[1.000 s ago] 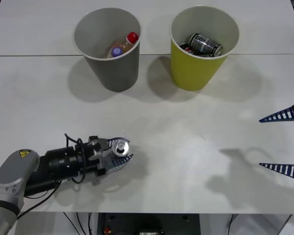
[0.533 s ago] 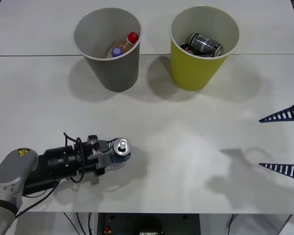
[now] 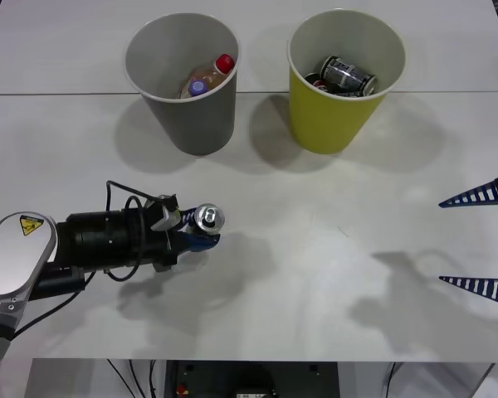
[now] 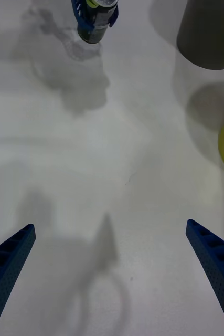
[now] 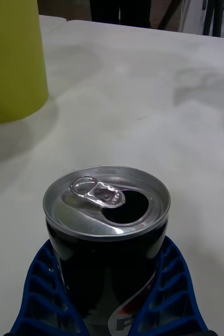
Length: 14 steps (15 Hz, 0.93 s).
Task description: Put the can into the green bin and the plastic bottle into the gray bin
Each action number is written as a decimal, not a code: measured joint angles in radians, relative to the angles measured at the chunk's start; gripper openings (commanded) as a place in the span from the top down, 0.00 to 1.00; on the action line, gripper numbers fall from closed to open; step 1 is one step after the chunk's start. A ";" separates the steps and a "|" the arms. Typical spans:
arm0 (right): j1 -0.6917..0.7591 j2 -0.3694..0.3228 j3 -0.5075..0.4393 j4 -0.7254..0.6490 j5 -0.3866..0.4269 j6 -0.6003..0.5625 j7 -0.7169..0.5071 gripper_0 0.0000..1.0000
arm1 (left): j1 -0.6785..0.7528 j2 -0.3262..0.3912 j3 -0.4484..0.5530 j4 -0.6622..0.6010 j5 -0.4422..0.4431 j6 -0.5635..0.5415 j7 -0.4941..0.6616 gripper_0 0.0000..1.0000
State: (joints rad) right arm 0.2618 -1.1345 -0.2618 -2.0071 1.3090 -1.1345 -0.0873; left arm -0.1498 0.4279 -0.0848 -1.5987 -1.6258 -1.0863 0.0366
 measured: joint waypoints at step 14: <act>0.000 0.000 0.000 0.000 0.000 0.000 0.000 0.00 | -0.473 0.041 -0.094 -0.276 -0.464 -0.349 0.893 1.00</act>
State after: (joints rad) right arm 0.2618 -1.1345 -0.2618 -2.0071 1.3090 -1.1345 -0.0873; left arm -0.6232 0.4690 -0.1790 -1.8747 -2.0903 -1.4354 0.9291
